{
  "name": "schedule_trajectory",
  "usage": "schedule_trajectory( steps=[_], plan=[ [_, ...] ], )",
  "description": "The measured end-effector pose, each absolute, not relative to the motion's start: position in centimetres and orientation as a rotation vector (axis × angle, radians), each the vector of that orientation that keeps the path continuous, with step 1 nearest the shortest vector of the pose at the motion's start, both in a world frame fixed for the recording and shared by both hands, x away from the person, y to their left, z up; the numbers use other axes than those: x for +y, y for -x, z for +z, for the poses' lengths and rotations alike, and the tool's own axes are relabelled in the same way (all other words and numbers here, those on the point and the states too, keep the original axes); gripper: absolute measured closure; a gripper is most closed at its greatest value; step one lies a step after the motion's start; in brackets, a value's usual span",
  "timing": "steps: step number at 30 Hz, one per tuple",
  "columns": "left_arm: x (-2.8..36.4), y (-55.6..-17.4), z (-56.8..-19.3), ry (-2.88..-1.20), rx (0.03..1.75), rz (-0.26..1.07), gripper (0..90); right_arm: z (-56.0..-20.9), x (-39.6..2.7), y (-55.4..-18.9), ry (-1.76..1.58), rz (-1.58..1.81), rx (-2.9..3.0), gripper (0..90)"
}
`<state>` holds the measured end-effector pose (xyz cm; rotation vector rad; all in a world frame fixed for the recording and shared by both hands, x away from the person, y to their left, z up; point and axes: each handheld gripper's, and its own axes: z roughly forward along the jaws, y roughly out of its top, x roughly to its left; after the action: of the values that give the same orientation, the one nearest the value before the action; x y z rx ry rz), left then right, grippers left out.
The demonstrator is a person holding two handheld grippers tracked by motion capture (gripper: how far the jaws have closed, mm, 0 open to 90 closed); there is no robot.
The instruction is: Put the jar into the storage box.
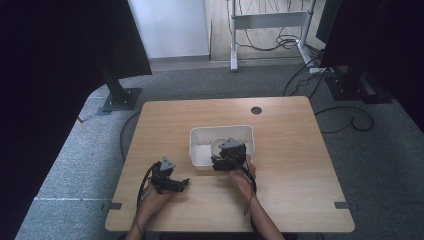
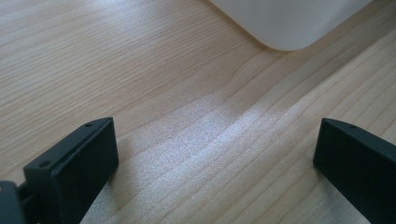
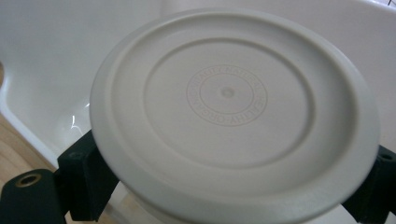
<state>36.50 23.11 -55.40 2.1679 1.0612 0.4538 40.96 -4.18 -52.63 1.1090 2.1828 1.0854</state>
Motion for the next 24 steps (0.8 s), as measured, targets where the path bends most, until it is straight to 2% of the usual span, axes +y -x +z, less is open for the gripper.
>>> schedule_trajectory(
  steps=[17,24],
  plan=[
    [23.09,-36.51,-55.4,-2.168,1.06,0.454,0.0,-52.57,-4.65,-41.65,-1.167,1.097,2.229,9.0],
    [23.09,-36.51,-55.4,-2.167,1.061,0.453,0.0,-52.17,-4.87,-41.55,-1.147,1.117,2.261,3.4]
  ],
)
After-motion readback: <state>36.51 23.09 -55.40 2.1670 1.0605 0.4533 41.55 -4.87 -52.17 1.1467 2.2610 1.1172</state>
